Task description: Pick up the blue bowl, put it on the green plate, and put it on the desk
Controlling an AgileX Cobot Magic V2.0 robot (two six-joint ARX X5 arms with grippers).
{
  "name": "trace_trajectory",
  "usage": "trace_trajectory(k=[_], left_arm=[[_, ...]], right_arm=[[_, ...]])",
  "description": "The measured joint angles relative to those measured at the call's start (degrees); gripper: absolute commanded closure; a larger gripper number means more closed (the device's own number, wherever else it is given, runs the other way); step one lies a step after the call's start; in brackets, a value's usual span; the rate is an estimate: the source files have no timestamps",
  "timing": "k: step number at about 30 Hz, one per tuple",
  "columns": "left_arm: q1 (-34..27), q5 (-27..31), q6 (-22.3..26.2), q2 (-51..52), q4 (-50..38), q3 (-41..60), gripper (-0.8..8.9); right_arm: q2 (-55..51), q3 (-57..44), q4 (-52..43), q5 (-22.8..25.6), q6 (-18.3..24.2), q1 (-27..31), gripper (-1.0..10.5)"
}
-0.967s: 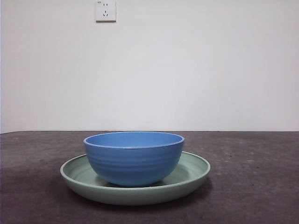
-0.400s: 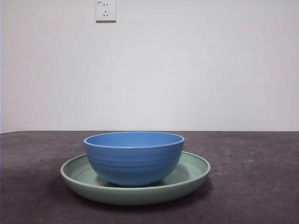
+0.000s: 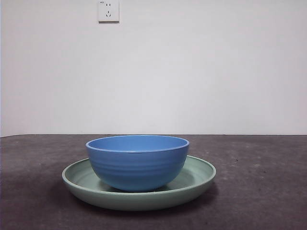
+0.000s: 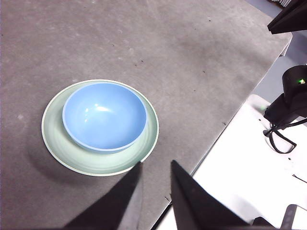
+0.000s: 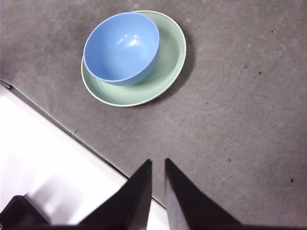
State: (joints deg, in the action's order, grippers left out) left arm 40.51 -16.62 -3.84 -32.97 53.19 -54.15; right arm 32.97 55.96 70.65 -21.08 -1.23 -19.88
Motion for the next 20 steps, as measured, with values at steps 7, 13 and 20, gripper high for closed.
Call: trace_trajectory(k=[7, 13, 20], left_arm=[[-1.73, -0.02, 0.0, 0.42, 0.02, 0.0, 7.24], [-11.52, -0.04, 0.0, 3.15, -3.65, 2.25, 7.24], [-26.99, -0.04, 0.07, 11.45, -28.63, 21.24, 7.24]], right_arm=[[0.0, 0.0, 0.0, 0.0, 0.0, 0.0, 9.1], [0.0, 0.0, 0.0, -0.02, 0.0, 0.0, 9.1], [0.0, 0.0, 0.0, 0.0, 0.0, 0.0, 9.1]])
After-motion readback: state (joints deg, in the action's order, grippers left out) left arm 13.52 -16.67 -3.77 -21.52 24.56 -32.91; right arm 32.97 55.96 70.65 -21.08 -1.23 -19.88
